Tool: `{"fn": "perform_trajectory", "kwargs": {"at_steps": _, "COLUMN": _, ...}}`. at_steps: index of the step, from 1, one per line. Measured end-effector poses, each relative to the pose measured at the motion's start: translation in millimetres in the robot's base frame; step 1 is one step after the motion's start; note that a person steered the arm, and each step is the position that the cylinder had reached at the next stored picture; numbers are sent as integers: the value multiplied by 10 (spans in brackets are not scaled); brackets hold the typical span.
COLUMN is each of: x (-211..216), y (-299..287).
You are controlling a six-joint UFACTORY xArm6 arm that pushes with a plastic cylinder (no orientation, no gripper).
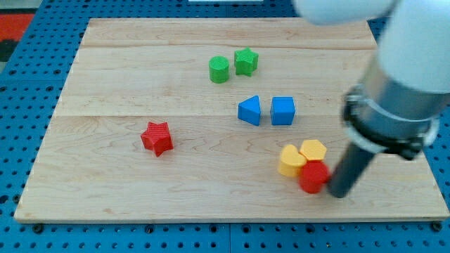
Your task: Move the red blocks diagonal to the green circle
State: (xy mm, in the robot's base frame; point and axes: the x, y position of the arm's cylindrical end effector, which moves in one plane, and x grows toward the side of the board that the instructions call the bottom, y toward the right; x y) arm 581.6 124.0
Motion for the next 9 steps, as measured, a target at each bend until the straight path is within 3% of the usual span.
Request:
{"fn": "perform_trajectory", "kwargs": {"at_steps": 2, "x": -273, "y": -1307}}
{"fn": "perform_trajectory", "kwargs": {"at_steps": 3, "x": 82, "y": -850}}
{"fn": "perform_trajectory", "kwargs": {"at_steps": 4, "x": -152, "y": -386}}
{"fn": "perform_trajectory", "kwargs": {"at_steps": 5, "x": -358, "y": -658}}
{"fn": "perform_trajectory", "kwargs": {"at_steps": 6, "x": -370, "y": -1571}}
{"fn": "perform_trajectory", "kwargs": {"at_steps": 7, "x": -548, "y": -1971}}
{"fn": "perform_trajectory", "kwargs": {"at_steps": 8, "x": -391, "y": -1390}}
{"fn": "perform_trajectory", "kwargs": {"at_steps": 9, "x": -629, "y": -1250}}
